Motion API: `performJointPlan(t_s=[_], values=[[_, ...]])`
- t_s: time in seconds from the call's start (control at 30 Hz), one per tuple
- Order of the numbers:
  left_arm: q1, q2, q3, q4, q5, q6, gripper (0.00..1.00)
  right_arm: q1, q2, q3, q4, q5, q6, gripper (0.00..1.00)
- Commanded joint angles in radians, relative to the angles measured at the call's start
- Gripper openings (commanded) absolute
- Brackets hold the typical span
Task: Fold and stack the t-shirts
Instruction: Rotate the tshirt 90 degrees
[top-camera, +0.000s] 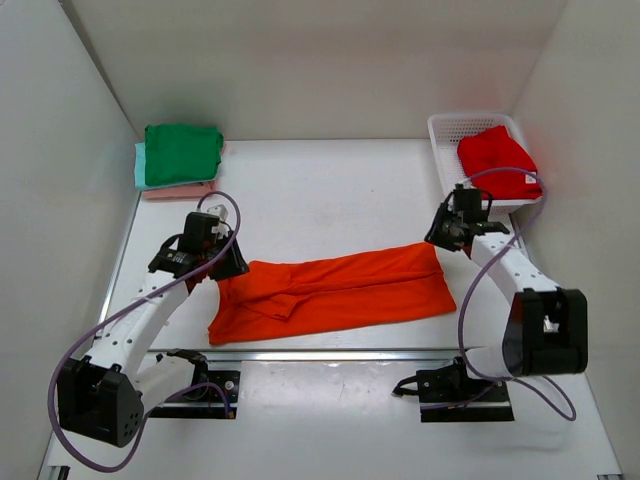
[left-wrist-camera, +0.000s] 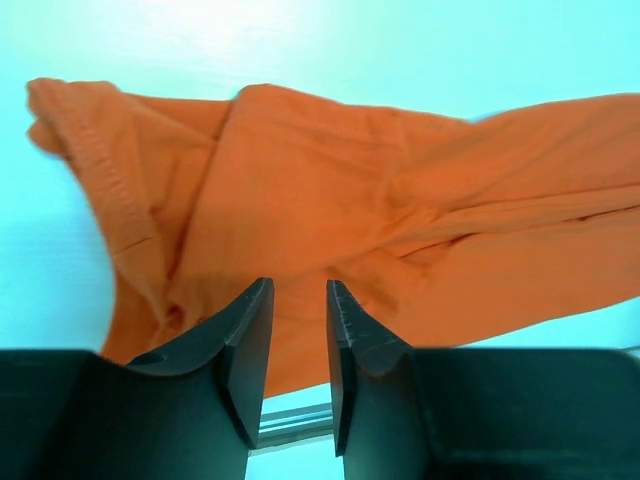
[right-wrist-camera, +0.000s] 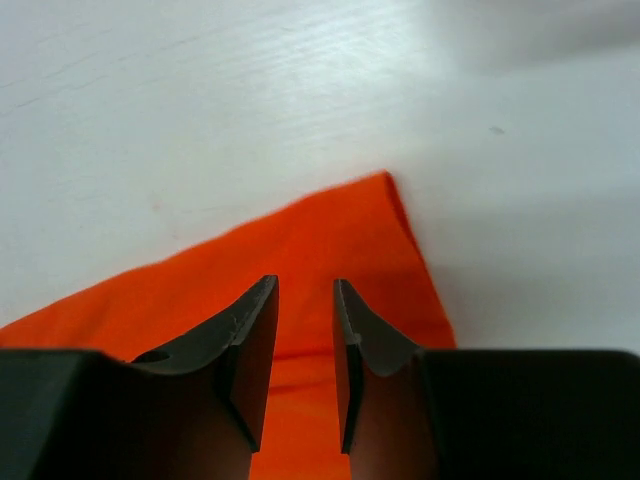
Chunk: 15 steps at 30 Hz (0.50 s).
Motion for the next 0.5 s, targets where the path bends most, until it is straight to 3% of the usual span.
performJointPlan(t_s=[0.0, 0.27, 0.47], values=[[-0.030, 0.000, -0.031, 0.105, 0.036, -0.091, 0.36, 0.040, 0.103, 0.098, 0.049, -0.059, -0.051, 0.26], [-0.082, 0.075, -0.259, 0.228, -0.079, -0.351, 0.17, 0.109, 0.253, 0.118, 0.012, -0.055, -0.067, 0.22], [-0.124, 0.366, -0.138, 0.228, -0.170, -0.335, 0.15, 0.134, 0.231, 0.055, -0.097, 0.020, -0.009, 0.20]])
